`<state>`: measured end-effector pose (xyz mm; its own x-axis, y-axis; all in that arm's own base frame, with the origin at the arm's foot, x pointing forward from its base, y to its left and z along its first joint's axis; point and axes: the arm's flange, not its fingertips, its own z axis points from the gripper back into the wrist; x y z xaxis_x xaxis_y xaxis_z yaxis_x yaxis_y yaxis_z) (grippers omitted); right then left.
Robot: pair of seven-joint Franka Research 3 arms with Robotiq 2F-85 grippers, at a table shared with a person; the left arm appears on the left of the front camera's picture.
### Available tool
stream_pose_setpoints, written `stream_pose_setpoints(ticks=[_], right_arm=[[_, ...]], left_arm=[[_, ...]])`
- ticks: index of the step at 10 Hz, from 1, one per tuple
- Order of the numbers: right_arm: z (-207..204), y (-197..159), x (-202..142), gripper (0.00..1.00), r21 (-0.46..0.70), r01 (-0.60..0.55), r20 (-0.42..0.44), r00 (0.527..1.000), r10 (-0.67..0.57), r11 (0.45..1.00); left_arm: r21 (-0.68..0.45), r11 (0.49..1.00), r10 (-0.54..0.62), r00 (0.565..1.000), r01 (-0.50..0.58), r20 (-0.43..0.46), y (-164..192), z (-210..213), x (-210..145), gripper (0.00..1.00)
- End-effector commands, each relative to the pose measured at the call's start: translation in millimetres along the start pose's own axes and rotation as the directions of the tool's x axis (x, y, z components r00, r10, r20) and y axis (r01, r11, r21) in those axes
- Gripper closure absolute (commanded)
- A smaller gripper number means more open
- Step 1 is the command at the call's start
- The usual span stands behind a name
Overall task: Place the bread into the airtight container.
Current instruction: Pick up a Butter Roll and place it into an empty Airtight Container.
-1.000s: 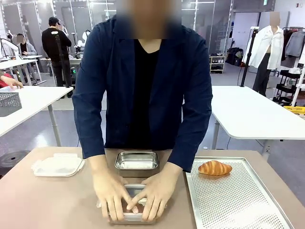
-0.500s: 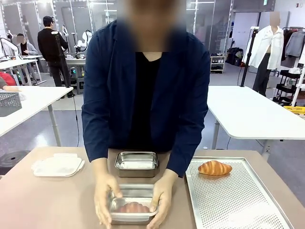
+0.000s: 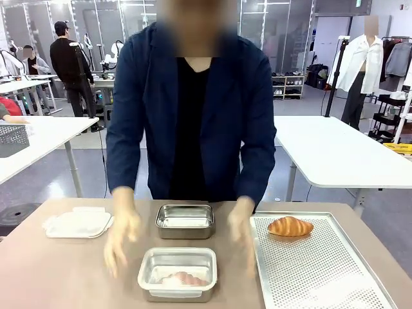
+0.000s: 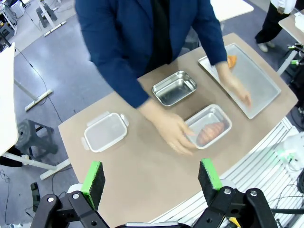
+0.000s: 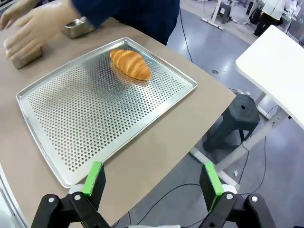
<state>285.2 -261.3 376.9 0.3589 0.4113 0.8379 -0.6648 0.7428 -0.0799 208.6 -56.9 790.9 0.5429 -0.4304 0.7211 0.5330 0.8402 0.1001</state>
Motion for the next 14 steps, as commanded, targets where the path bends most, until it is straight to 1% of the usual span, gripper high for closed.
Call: stream_pose_setpoints(ticks=[1,3,4,5,7,8,9,10,11,12,13,14], right_arm=[[0.0,0.1,1.4,0.0,-0.001,0.011,0.011,1.0,-0.011,1.0],[0.0,0.0,0.0,0.0,0.0,0.0,0.0,1.0,0.0,1.0],[6.9,2.8,32.6,0.0,0.02,-0.088,-0.085,0.992,0.089,0.996],[11.9,3.1,67.6,0.0,0.052,-0.171,-0.138,0.975,0.176,0.984],[6.2,-2.9,139.0,0.0,0.123,-0.274,-0.227,0.928,0.296,0.954],[-7.4,-2.2,174.4,0.0,0.177,-0.33,-0.263,0.892,0.368,0.927],[-39.4,-0.3,215.9,0.0,0.24,-0.4,-0.328,0.824,0.462,0.884],[-62.8,7.3,237.9,0.0,0.295,-0.431,-0.361,0.776,0.517,0.853],[-89.7,21.8,258.1,0.0,0.34,-0.478,-0.396,0.708,0.585,0.81],[-114.8,36.7,272.1,0.0,0.383,-0.513,-0.412,0.65,0.639,0.768],[-142.3,50.4,282.5,0.0,0.419,-0.515,-0.415,0.624,0.662,0.748],[-168.2,63.4,286.7,0.0,0.459,-0.503,-0.412,0.609,0.677,0.732]], left_arm=[[0.001,1.0,-0.009,1.0,0.009,-0.001,0.0,0.7,0.2,0.0],[0.001,1.0,-0.009,1.0,0.009,-0.001,0.0,0.7,0.2,0.0],[0.001,1.0,-0.009,1.0,0.009,-0.001,0.0,0.7,0.2,0.0],[0.001,1.0,-0.009,1.0,0.009,-0.001,0.0,0.7,0.2,0.0],[0.001,1.0,-0.009,1.0,0.009,-0.001,0.0,0.7,0.2,0.0],[0.001,1.0,-0.009,1.0,0.009,-0.001,0.0,0.7,0.2,0.0],[0.001,1.0,-0.009,1.0,0.009,-0.001,0.0,0.7,0.2,0.0],[0.001,1.0,-0.009,1.0,0.009,-0.001,0.0,0.7,0.2,0.0],[0.001,1.0,-0.009,1.0,0.009,-0.001,0.0,0.7,0.2,0.0],[0.001,1.0,-0.009,1.0,0.009,-0.001,0.0,0.7,0.2,0.0],[0.001,1.0,-0.009,1.0,0.009,-0.001,0.0,0.7,0.2,0.0],[0.001,1.0,-0.009,1.0,0.009,-0.001,0.0,0.7,0.2,0.0]])
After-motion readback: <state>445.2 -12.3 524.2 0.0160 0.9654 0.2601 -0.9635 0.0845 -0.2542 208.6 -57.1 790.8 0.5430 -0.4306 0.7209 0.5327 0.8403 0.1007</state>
